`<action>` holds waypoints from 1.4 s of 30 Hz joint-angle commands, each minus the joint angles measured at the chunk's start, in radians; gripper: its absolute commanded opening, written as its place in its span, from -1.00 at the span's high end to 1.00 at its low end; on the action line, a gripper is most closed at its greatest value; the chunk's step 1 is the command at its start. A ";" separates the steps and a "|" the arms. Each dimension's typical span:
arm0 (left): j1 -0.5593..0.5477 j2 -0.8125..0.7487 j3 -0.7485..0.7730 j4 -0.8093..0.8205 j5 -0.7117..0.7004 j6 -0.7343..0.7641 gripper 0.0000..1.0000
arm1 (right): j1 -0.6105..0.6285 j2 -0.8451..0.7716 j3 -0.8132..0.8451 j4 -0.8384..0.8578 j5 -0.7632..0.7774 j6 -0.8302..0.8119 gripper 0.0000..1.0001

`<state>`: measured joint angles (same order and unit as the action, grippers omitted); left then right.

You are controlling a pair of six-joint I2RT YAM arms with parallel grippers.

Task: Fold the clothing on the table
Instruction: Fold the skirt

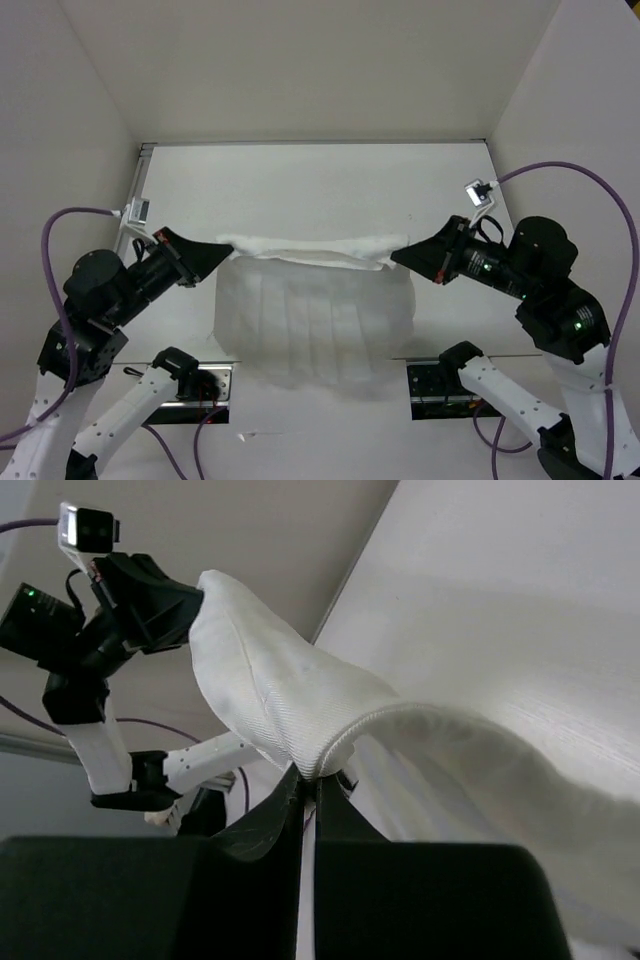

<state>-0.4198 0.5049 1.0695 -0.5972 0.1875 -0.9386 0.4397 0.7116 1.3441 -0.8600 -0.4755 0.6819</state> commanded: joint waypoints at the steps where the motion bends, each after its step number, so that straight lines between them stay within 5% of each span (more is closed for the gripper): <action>1: 0.006 0.134 0.003 0.036 -0.118 0.024 1.00 | 0.016 0.077 -0.104 0.163 0.029 0.062 1.00; 9: 0.094 0.800 0.052 0.261 -0.109 0.129 1.00 | -0.195 0.494 -0.163 0.380 -0.049 -0.039 1.00; 13: 0.153 1.135 0.231 0.313 -0.054 0.175 1.00 | -0.292 0.721 -0.090 0.429 -0.110 -0.102 1.00; 18: 0.193 1.371 0.446 0.323 0.009 0.190 1.00 | -0.386 0.960 0.038 0.501 -0.143 -0.154 1.00; 25: 0.231 1.404 0.600 0.292 0.124 0.184 1.00 | -0.420 1.029 0.122 0.441 -0.172 -0.174 1.00; 33: 0.211 1.106 0.255 0.359 0.159 0.110 1.00 | -0.487 1.020 0.132 0.284 -0.172 -0.235 1.00; 42: 0.181 1.084 0.008 0.359 0.168 0.110 1.00 | -0.509 1.125 0.064 0.072 -0.085 -0.323 1.00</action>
<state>-0.2440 1.5875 1.1179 -0.2367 0.3840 -0.8219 -0.0441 1.8107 1.4300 -0.7063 -0.6441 0.4076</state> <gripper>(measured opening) 0.009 0.026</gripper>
